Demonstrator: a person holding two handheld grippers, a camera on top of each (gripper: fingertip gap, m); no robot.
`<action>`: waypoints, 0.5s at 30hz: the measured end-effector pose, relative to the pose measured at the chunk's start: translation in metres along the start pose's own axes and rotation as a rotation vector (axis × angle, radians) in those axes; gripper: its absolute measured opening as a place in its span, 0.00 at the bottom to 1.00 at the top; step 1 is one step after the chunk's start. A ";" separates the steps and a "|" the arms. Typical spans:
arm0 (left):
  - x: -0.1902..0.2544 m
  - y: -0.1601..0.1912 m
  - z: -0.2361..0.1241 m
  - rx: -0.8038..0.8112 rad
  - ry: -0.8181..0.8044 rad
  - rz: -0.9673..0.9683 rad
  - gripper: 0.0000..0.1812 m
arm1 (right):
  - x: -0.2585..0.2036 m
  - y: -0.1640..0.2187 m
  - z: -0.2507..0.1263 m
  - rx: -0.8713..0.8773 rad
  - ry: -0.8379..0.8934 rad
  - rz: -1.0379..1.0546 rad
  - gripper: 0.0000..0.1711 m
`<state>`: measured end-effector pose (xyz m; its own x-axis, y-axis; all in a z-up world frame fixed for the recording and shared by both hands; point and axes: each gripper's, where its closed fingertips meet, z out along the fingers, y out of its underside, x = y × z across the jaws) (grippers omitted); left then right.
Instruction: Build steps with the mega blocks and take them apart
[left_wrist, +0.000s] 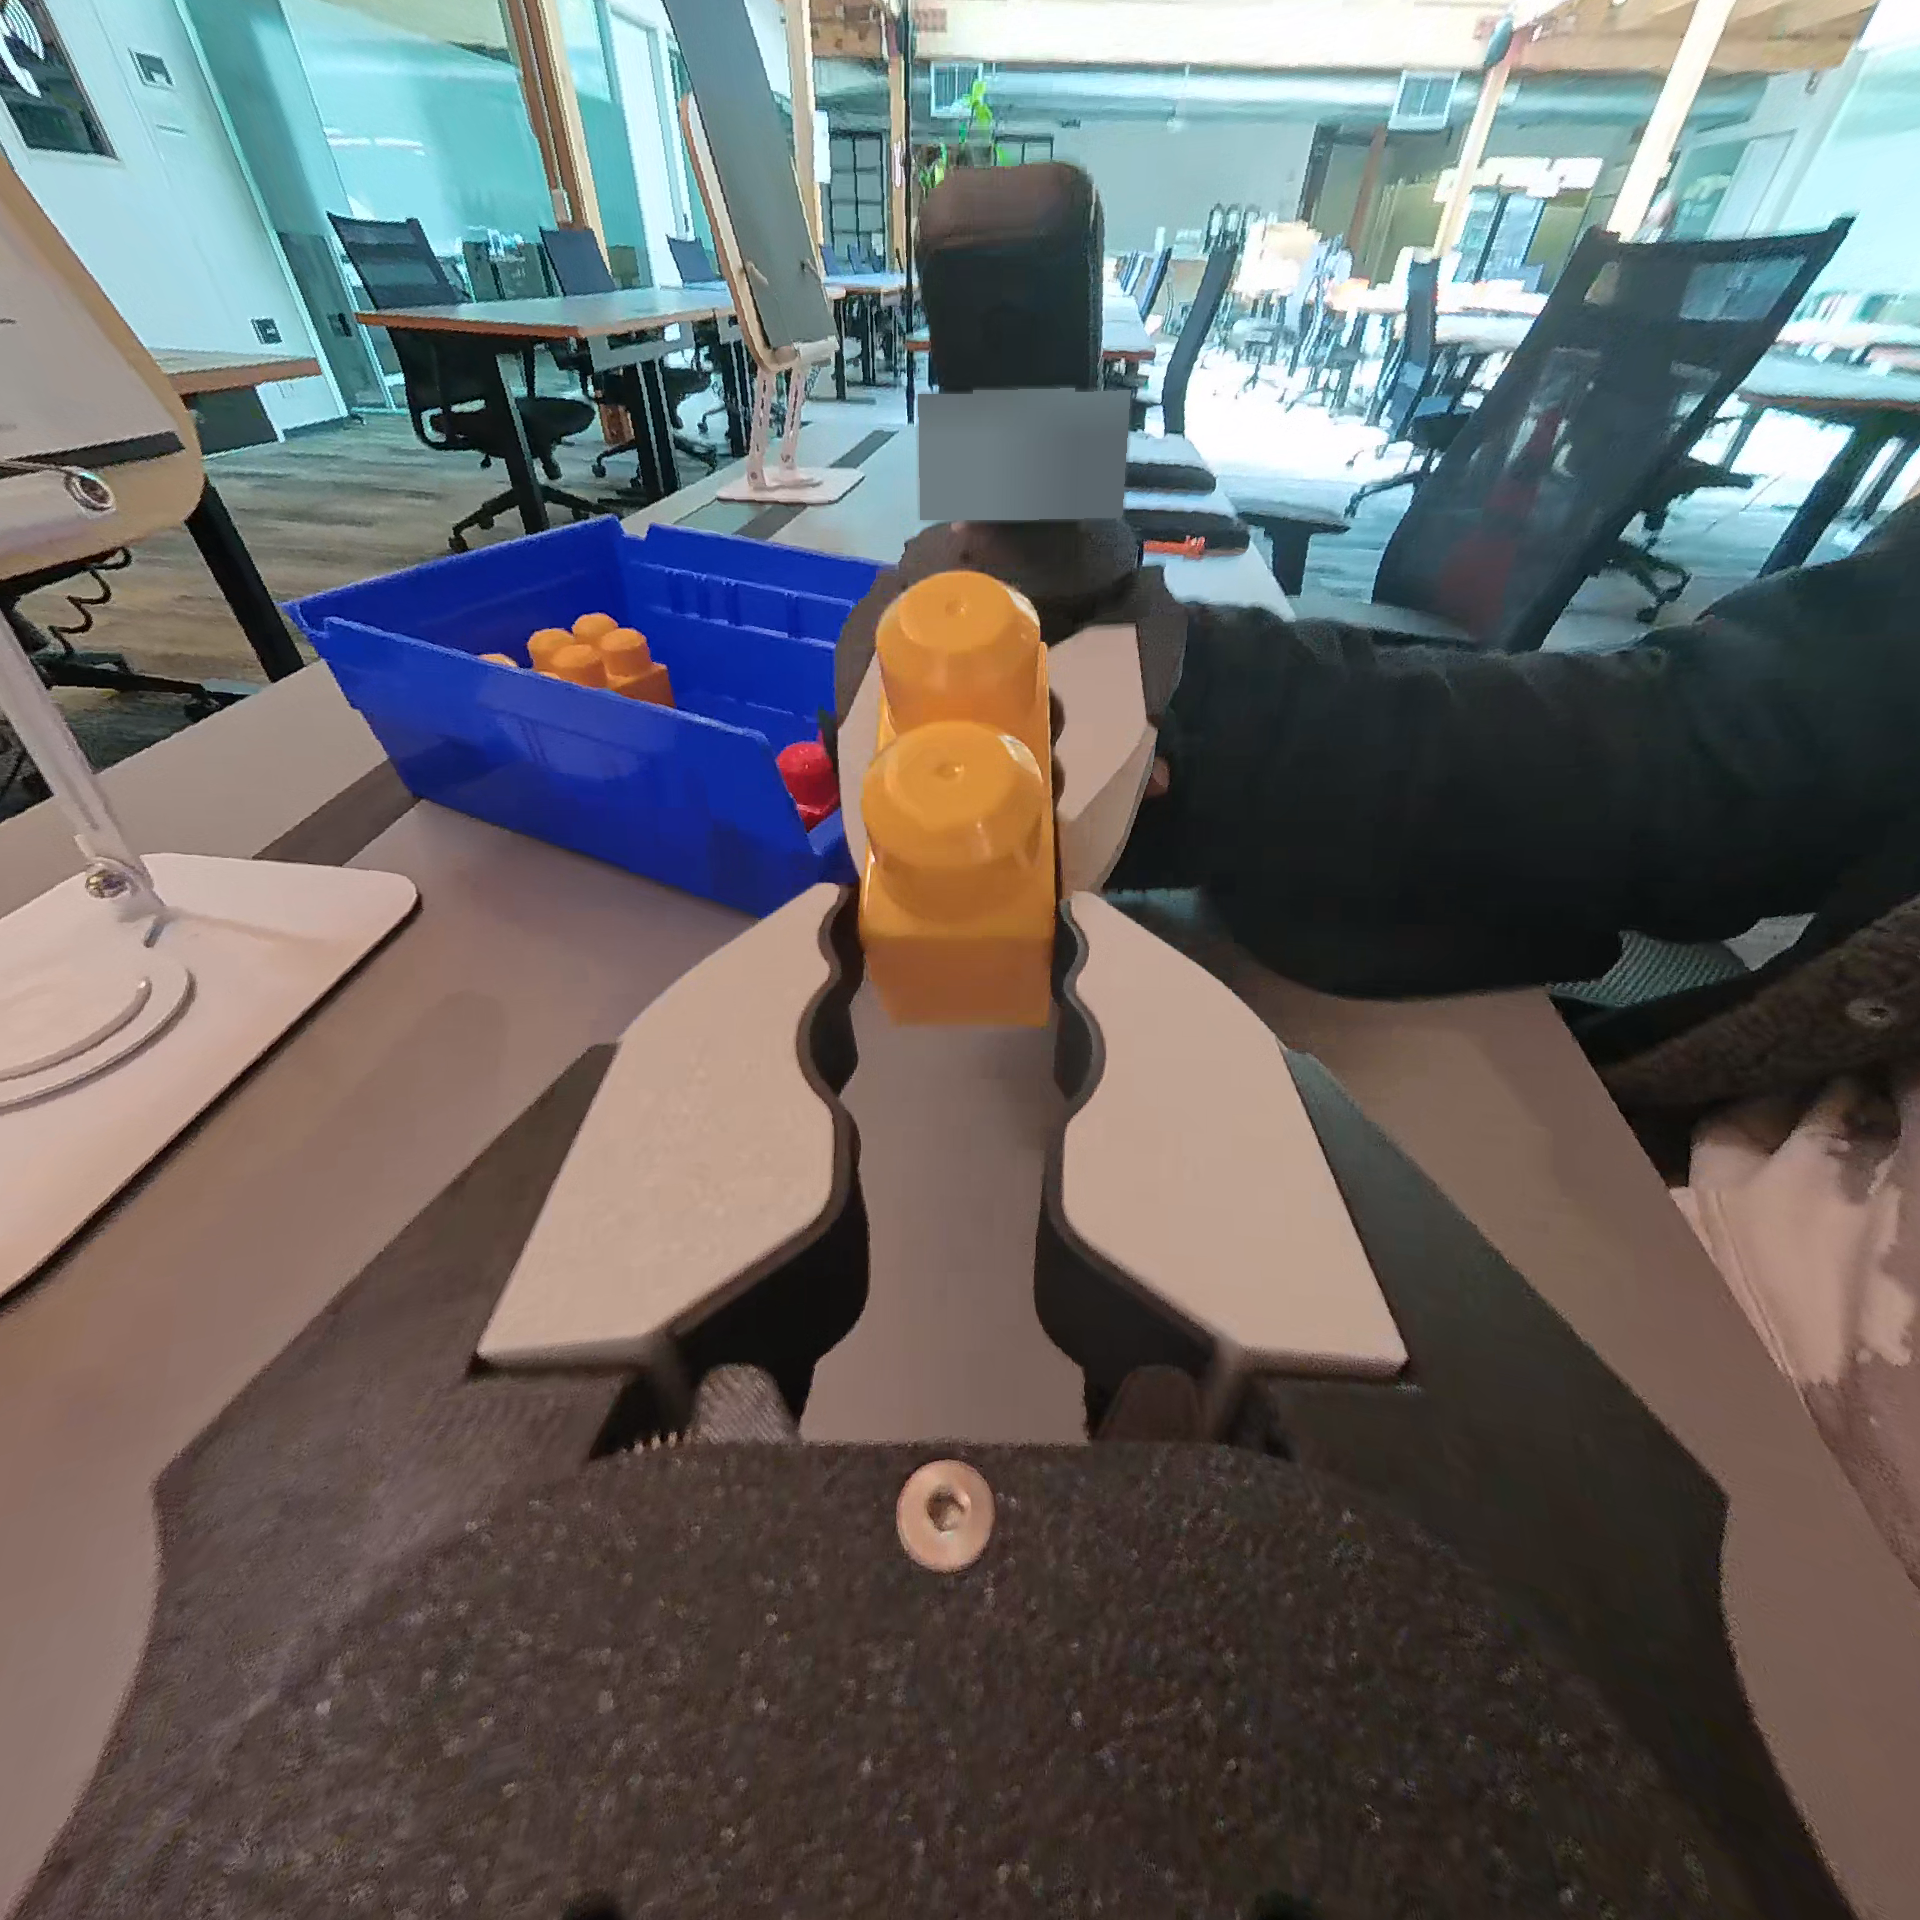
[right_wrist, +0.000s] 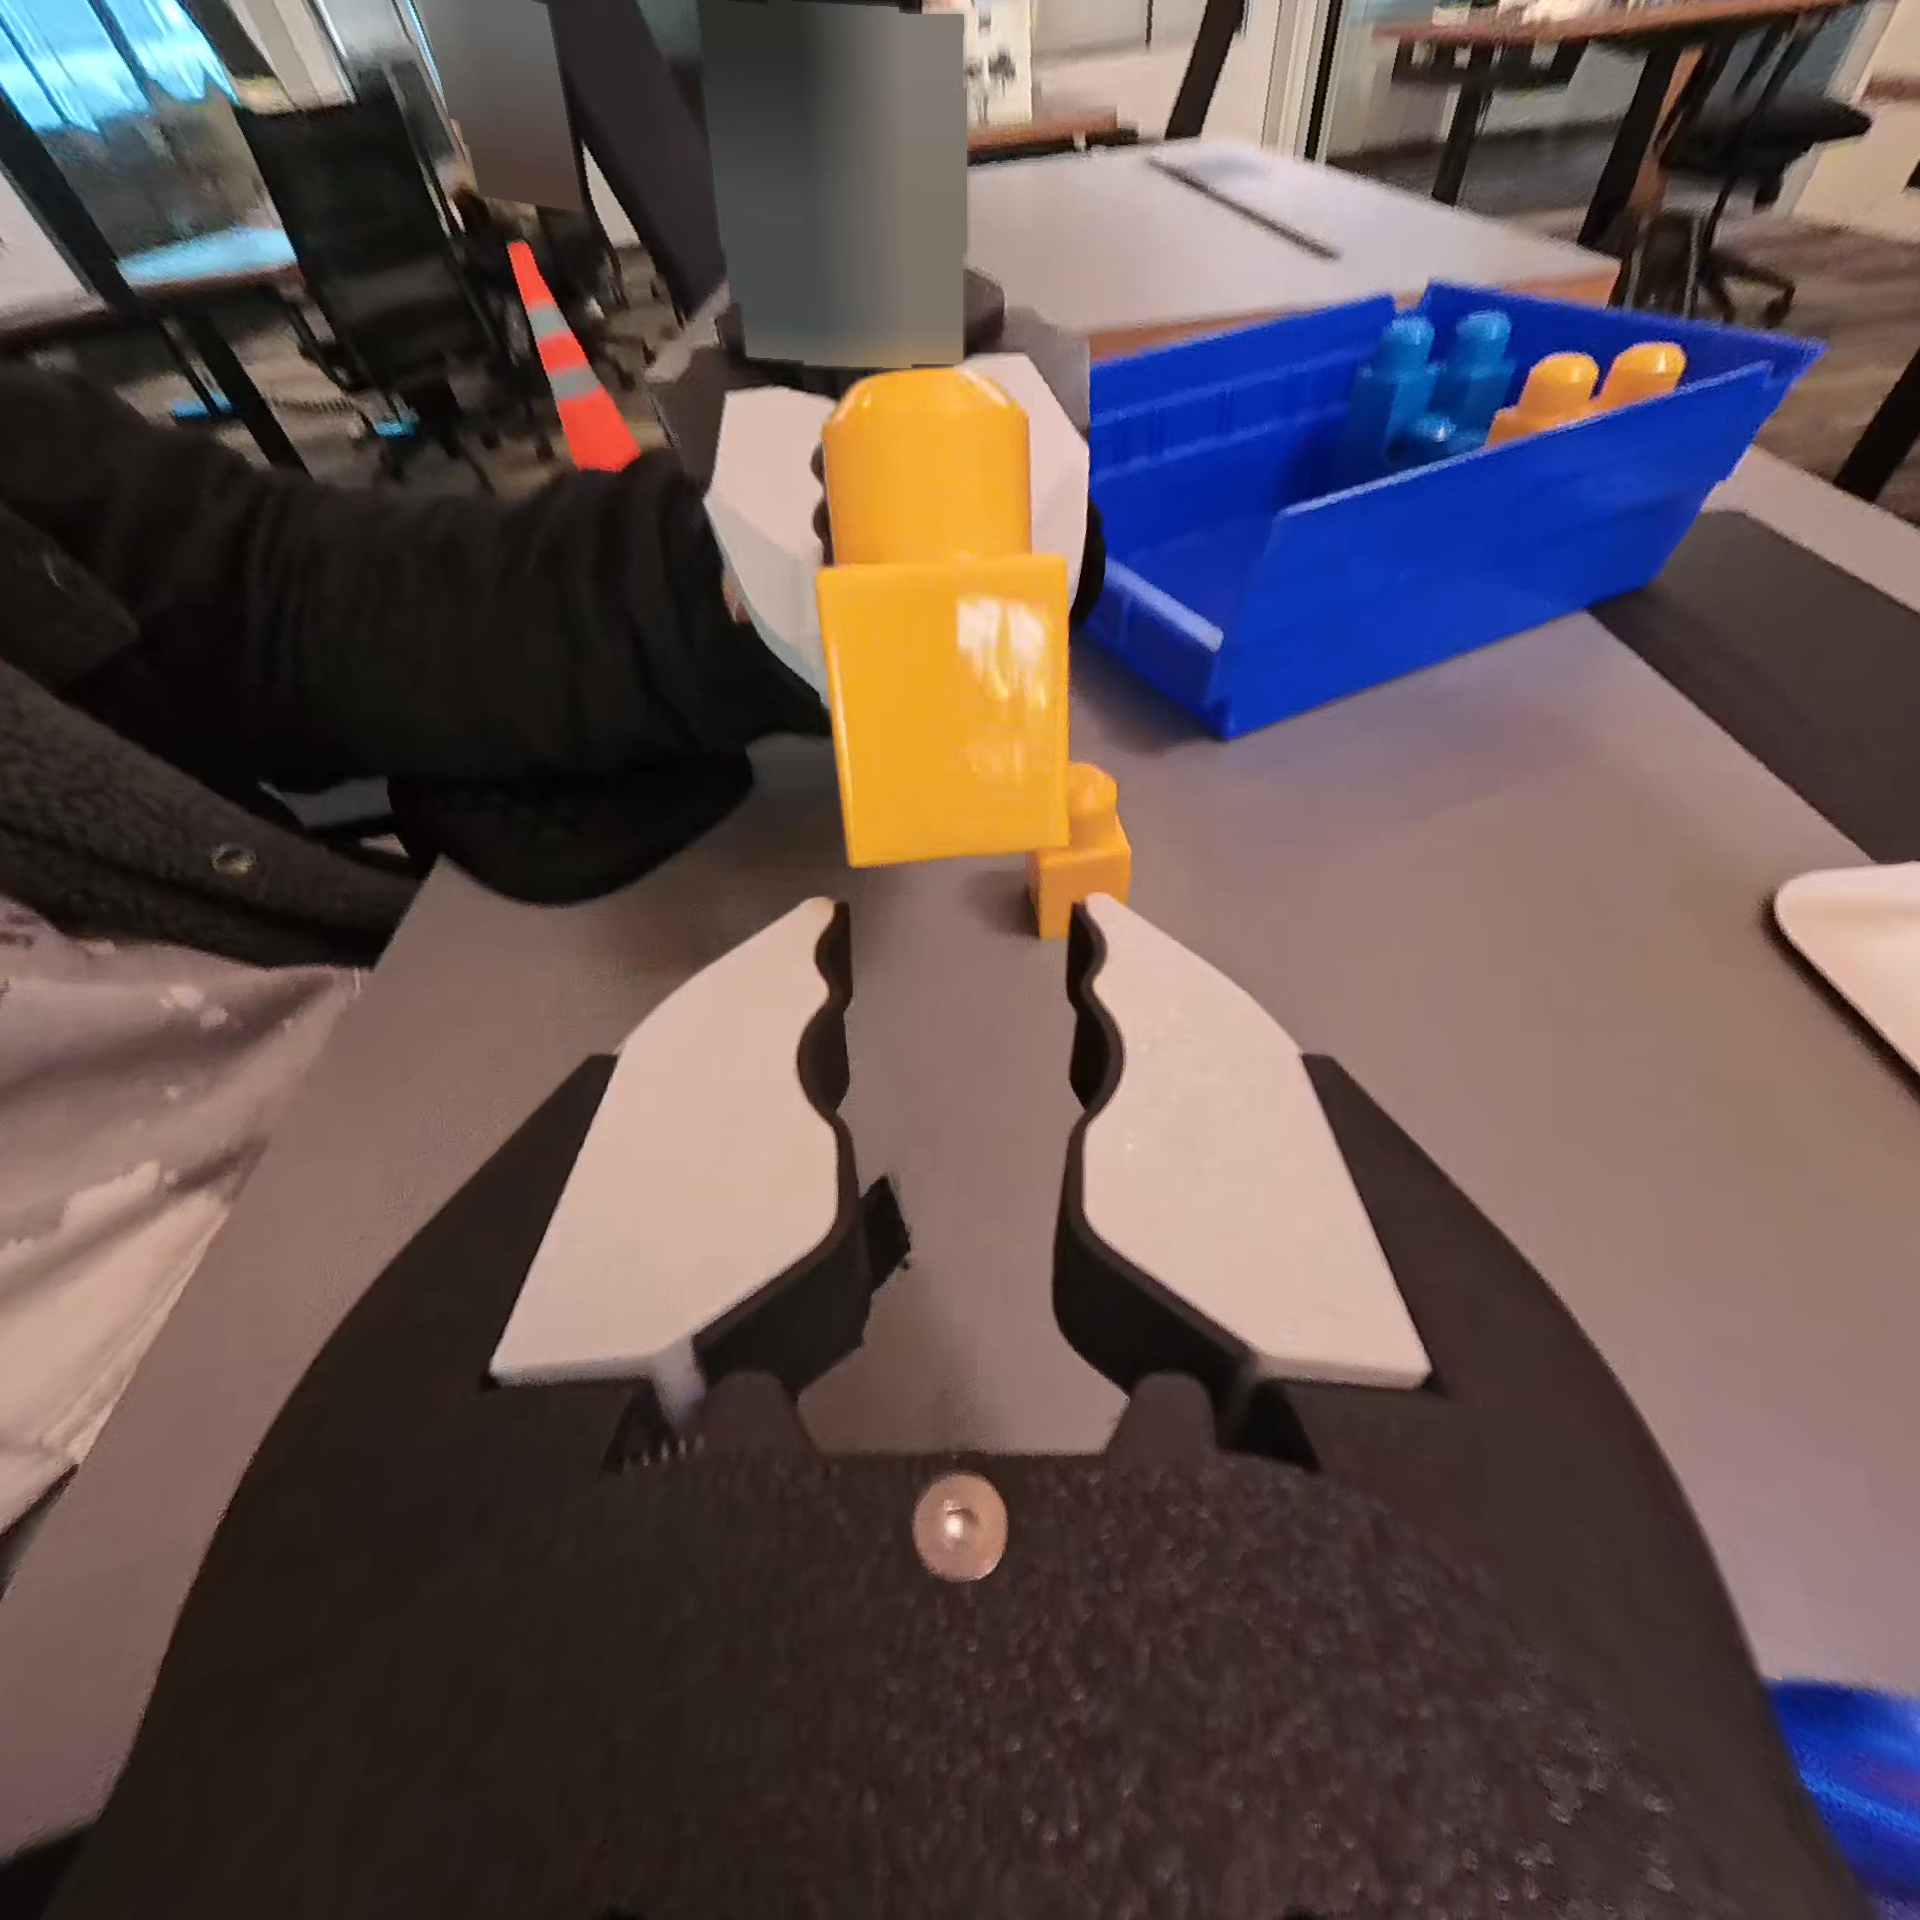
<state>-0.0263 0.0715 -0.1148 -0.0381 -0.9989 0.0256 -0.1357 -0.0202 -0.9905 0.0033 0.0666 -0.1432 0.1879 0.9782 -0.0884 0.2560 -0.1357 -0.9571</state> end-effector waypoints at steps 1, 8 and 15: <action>-0.001 0.003 -0.001 -0.020 -0.003 0.010 0.19 | 0.000 0.002 -0.003 -0.025 0.004 -0.002 0.24; -0.004 0.045 0.003 -0.309 -0.052 0.135 0.19 | 0.001 0.011 -0.015 -0.211 0.109 -0.096 0.28; 0.006 0.074 0.016 -0.505 -0.042 0.237 0.19 | -0.003 0.034 0.007 -0.420 0.137 -0.204 0.22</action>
<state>-0.0208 0.0636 -0.1903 -0.0870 -0.9748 -0.2056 -0.5858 0.2170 -0.7809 0.0049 0.0602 -0.1778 0.2100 0.9655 0.1538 0.6559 -0.0225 -0.7545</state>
